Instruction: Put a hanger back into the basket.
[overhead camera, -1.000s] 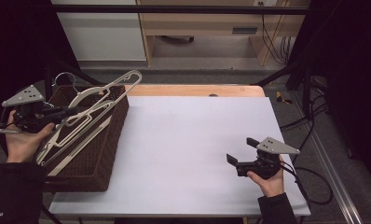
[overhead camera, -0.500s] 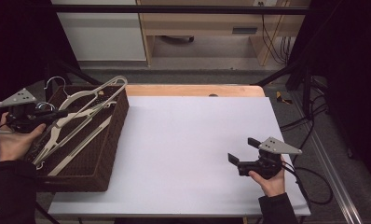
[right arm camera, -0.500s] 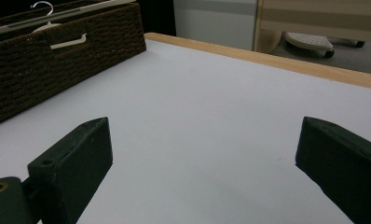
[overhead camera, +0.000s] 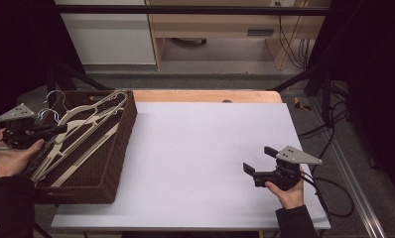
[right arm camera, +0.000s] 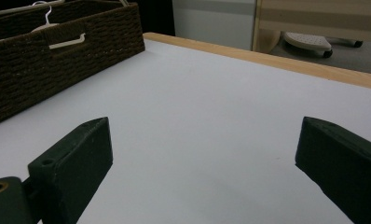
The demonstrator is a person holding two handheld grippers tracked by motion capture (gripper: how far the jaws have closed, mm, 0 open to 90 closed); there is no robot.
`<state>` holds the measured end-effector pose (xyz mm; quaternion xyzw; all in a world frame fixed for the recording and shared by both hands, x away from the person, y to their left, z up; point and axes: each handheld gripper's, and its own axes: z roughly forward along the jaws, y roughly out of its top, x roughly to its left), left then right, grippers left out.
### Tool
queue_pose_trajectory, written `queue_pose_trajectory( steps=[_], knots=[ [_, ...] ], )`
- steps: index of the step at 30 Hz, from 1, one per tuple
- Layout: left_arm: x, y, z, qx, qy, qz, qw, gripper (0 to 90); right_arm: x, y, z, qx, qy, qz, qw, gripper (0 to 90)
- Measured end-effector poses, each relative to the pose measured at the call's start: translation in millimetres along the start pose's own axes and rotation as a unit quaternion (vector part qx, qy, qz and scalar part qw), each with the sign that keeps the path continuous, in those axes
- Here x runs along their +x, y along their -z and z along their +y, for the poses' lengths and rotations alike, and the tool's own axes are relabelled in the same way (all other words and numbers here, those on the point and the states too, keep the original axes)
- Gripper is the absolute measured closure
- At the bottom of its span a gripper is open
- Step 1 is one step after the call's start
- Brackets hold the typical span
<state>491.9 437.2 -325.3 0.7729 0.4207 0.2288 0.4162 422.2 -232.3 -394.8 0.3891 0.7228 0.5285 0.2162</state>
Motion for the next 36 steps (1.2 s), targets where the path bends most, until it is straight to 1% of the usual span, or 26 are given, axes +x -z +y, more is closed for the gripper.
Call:
queue_pose_trajectory(
  steps=[1, 5, 8, 12, 14, 17, 18, 20, 22, 23, 24, 25, 27, 28, 29, 30, 31, 32, 33, 35, 36],
  knots=[
    [-0.7, -1.6, -2.2, -0.001, 0.005, -0.002, 1.0000, 86.0, 0.3, -0.2, -0.1, 0.000, -0.003, 0.000, 1.0000, 4.1],
    [-5.7, -12.8, -9.2, 0.012, 0.009, -0.002, 0.9999, 86.0, 0.0, -0.1, -0.6, 0.003, 0.001, -0.001, 1.0000, 4.1],
    [-6.9, -21.2, -16.8, 0.017, 0.021, -0.001, 0.9996, 85.9, 0.6, 0.3, -0.7, 0.000, -0.002, -0.001, 1.0000, 4.1],
    [-7.4, -31.3, -27.5, 0.038, 0.031, 0.001, 0.9988, 85.6, -0.1, 1.6, -0.5, 0.001, 0.002, -0.001, 1.0000, 4.1],
    [-8.0, -36.7, -31.1, 0.050, 0.035, 0.003, 0.9981, 85.3, -0.3, 1.6, -0.4, 0.000, -0.001, -0.002, 1.0000, 4.1],
    [-6.9, -39.5, -33.9, 0.058, 0.043, 0.005, 0.9974, 84.9, 0.0, 1.6, -0.7, 0.000, -0.001, -0.002, 1.0000, 4.1],
    [-5.5, -39.5, -35.0, 0.062, 0.047, 0.007, 0.9969, 84.7, -0.1, 2.1, -0.7, 0.001, 0.000, 0.000, 1.0000, 4.1],
    [-3.8, -41.4, -37.8, 0.077, 0.057, 0.024, 0.9951, 83.8, 0.4, 2.3, -0.4, -0.001, -0.002, -0.001, 1.0000, 4.1],
    [-2.2, -42.4, -39.0, 0.083, 0.066, 0.037, 0.9936, 82.6, 0.4, 2.5, -0.3, -0.002, -0.003, -0.002, 1.0000, 4.1],
    [-1.6, -42.0, -38.8, 0.082, 0.071, 0.045, 0.9931, 81.5, 0.4, 2.7, -0.3, -0.003, -0.003, -0.002, 1.0000, 4.1],
    [-1.2, -41.2, -38.2, 0.083, 0.074, 0.053, 0.9924, 78.5, 0.3, 2.7, -0.3, -0.003, -0.003, -0.002, 1.0000, 4.1],
    [-1.3, -40.0, -37.3, 0.083, 0.073, 0.066, 0.9917, 73.8, 0.3, 2.6, -0.3, -0.002, -0.003, -0.002, 1.0000, 4.1],
    [-2.2, -36.8, -35.6, 0.083, 0.079, 0.090, 0.9894, 65.8, 0.2, 2.2, -0.6, 0.000, -0.001, -0.001, 1.0000, 4.1],
    [-3.1, -35.3, -35.1, 0.077, 0.080, 0.100, 0.9886, 62.7, 0.4, 1.7, -0.7, 0.000, -0.002, -0.002, 1.0000, 4.1],
    [-3.9, -33.5, -34.5, 0.075, 0.082, 0.106, 0.9881, 59.4, 0.3, 1.7, -0.9, 0.001, 0.001, 0.001, 1.0000, 4.1],
    [-4.3, -31.4, -34.1, 0.077, 0.082, 0.110, 0.9876, 56.9, 0.9, 1.1, -0.9, 0.000, -0.003, 0.000, 1.0000, 4.1],
    [-5.6, -29.9, -33.7, 0.071, 0.084, 0.114, 0.9874, 56.0, 1.0, 1.0, -1.0, 0.000, -0.002, 0.000, 1.0000, 4.1],
    [-6.6, -27.6, -33.2, 0.069, 0.081, 0.115, 0.9876, 53.6, 0.9, 1.1, -1.1, 0.000, -0.001, 0.001, 1.0000, 4.1],
    [-8.2, -25.8, -32.6, 0.062, 0.085, 0.116, 0.9877, 53.6, 0.9, 1.1, -1.1, 0.000, -0.001, 0.001, 1.0000, 4.1],
    [-13.5, -21.8, -30.6, 0.043, 0.091, 0.112, 0.9887, 52.2, 0.6, 1.7, -1.0, 0.000, -0.001, 0.000, 1.0000, 4.1],
    [-16.4, -18.7, -29.2, 0.039, 0.088, 0.111, 0.9891, 51.2, 0.8, 1.6, -0.9, -0.001, -0.003, -0.002, 1.0000, 4.1]
  ],
)
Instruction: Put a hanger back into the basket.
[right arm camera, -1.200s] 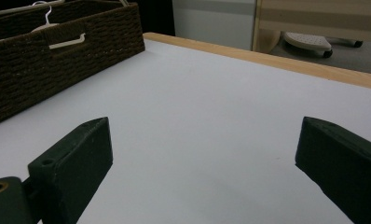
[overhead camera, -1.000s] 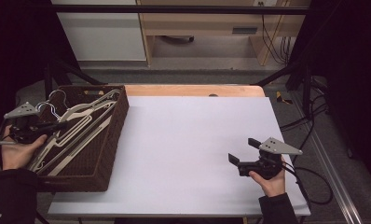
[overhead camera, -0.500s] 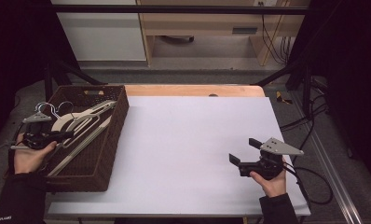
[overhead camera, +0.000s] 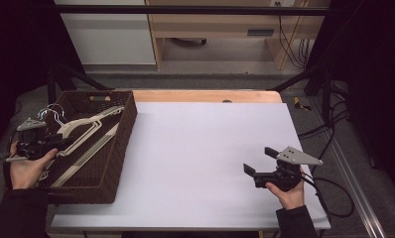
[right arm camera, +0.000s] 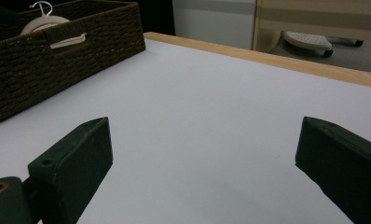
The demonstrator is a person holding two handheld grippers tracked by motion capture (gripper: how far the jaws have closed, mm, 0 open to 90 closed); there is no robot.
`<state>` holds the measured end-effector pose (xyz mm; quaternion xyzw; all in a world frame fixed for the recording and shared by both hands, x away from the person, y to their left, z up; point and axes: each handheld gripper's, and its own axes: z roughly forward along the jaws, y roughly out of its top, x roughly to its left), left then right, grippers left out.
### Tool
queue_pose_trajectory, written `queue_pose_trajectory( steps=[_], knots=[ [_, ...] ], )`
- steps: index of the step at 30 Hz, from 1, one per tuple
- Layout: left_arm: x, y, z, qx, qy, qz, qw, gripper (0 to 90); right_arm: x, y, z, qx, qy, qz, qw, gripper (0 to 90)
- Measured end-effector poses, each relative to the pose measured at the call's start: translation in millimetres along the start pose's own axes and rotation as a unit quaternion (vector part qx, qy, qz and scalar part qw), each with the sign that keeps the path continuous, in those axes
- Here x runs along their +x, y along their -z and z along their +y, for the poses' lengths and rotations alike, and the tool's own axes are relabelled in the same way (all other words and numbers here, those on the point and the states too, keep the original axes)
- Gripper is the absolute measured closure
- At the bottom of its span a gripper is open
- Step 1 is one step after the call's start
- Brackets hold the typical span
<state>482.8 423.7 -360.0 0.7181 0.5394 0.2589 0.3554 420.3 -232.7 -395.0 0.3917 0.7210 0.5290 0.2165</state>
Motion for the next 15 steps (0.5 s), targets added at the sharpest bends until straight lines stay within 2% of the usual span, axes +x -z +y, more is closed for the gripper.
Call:
queue_pose_trajectory(
  steps=[3, 4, 6, 9, 12, 15],
  knots=[
    [-14.1, 9.6, 1.4, -0.032, 0.004, -0.009, 0.9994, 48.6, -0.8, 1.6, -0.3, 0.001, 0.003, 0.002, 1.0000, 4.1],
    [-19.0, 14.1, 2.3, -0.041, -0.004, -0.014, 0.9991, 47.3, -1.2, 2.4, -0.5, 0.001, 0.003, 0.003, 1.0000, 4.1],
    [-31.7, 21.9, 2.8, -0.068, -0.008, -0.033, 0.9971, 42.0, -2.6, 4.5, -1.3, 0.000, 0.003, -0.002, 1.0000, 4.0],
    [-53.1, 31.0, 2.3, -0.106, -0.019, -0.067, 0.9920, 37.4, -3.1, 6.2, -1.5, -0.002, -0.001, -0.003, 1.0000, 3.9],
    [-75.3, 35.2, 1.1, -0.135, -0.034, -0.088, 0.9864, 30.5, -5.0, 9.6, -2.0, -0.004, 0.000, -0.004, 1.0000, 3.8],
    [-96.2, 35.5, 0.4, -0.149, -0.048, -0.110, 0.9816, 22.9, -6.6, 13.1, -2.5, -0.005, -0.002, -0.005, 1.0000, 3.6]
  ],
)
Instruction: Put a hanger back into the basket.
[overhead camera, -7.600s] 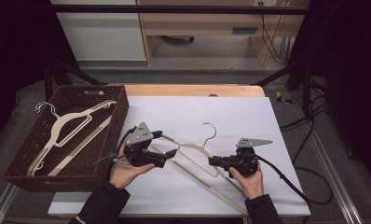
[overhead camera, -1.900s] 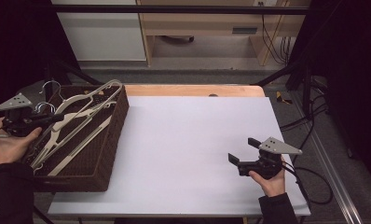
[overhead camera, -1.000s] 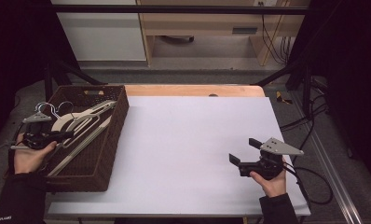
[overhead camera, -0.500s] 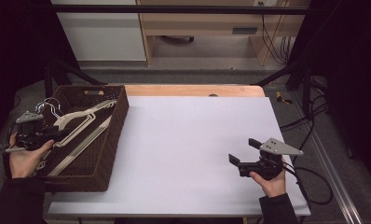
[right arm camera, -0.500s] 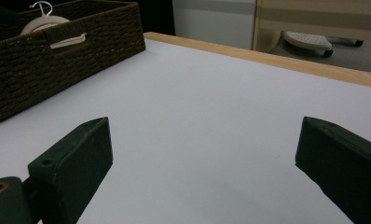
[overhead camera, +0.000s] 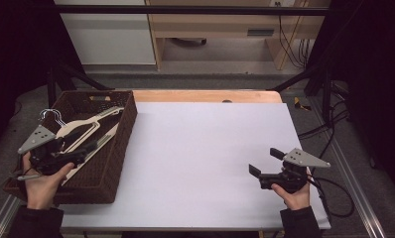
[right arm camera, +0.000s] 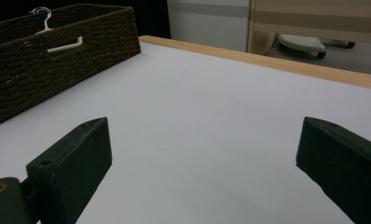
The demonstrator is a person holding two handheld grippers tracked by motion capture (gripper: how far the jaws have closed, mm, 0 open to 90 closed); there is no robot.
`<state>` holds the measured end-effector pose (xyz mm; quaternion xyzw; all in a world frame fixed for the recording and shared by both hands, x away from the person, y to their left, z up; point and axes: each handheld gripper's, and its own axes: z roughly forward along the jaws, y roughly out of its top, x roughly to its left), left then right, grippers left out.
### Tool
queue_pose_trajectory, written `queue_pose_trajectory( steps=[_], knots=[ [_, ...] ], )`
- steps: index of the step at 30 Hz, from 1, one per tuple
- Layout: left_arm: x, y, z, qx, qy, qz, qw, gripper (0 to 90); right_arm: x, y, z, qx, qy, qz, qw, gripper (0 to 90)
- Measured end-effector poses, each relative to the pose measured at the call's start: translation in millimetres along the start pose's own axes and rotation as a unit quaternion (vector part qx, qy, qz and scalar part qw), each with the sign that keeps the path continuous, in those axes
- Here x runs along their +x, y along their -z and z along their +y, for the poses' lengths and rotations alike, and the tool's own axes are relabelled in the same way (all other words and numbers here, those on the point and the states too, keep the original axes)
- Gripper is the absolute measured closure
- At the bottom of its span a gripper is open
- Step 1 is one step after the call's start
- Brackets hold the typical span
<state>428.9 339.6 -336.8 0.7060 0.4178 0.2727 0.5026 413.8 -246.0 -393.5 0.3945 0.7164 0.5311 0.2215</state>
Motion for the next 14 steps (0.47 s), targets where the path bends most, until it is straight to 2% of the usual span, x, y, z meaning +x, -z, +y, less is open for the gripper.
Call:
queue_pose_trajectory(
  steps=[4, 7, 10, 14],
  knots=[
    [-23.6, -7.3, -0.1, -0.011, -0.006, -0.026, 0.9996, 12.8, -2.5, 6.0, 0.4, -0.009, -0.004, -0.001, 1.0000, 3.4],
    [-37.4, -14.1, -4.1, -0.014, -0.005, -0.051, 0.9986, 10.6, -4.9, 9.2, -0.2, -0.011, -0.004, -0.003, 0.9999, 3.2],
    [-47.7, -21.4, -11.4, -0.008, -0.017, -0.068, 0.9975, 9.9, -5.8, 11.0, -0.5, -0.013, -0.008, -0.004, 0.9999, 3.2],
    [-54.4, -28.9, -22.0, -0.003, -0.017, -0.081, 0.9966, 8.8, -8.7, 14.3, -1.4, -0.015, -0.010, -0.006, 0.9998, 2.9]
  ],
)
